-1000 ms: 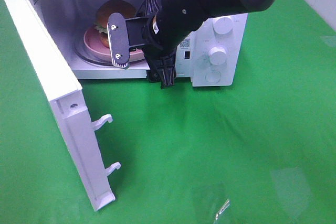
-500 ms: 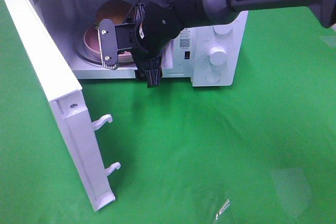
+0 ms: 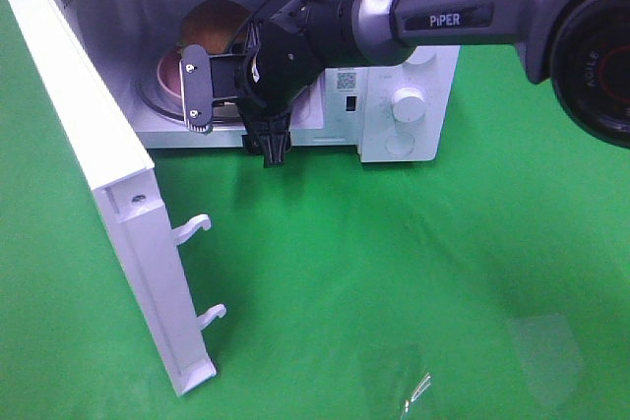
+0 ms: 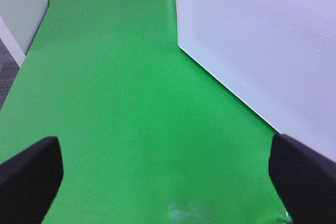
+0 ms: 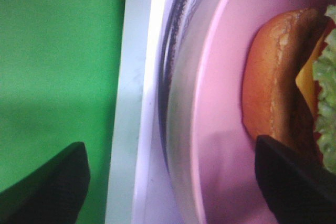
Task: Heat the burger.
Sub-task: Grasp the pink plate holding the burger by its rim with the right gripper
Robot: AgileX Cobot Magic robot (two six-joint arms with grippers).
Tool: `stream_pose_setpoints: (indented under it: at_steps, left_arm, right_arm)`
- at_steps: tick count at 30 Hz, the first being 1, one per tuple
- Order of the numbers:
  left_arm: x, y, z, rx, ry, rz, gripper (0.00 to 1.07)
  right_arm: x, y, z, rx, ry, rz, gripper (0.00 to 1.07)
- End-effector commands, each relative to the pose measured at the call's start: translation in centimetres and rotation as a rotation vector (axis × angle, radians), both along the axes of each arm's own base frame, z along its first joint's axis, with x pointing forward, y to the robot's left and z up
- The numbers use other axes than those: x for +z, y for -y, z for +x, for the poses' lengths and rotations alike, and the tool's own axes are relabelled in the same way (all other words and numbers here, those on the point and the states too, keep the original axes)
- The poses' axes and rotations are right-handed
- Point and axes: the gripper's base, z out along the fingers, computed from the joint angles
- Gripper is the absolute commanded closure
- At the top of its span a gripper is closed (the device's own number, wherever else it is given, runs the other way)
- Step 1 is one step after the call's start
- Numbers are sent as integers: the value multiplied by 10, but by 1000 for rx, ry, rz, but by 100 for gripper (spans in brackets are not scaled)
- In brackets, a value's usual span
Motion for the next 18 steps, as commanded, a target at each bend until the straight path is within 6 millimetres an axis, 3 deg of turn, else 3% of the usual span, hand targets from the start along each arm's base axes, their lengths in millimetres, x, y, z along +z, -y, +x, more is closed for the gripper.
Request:
stream_pose_setpoints:
  at_steps: [1,8,18]
  left_arm:
    - [0,0,-2,-4,23,1,7]
    - [0,0,-2,-4,23,1,7]
    - [0,0,-2,-4,23,1,7]
  right_arm:
    - [-2,-2,3,-5,4,23,25]
    - [-19,-6,6,-14,-20,46,28]
    - [-18,-9,7,-18,-16,80,36]
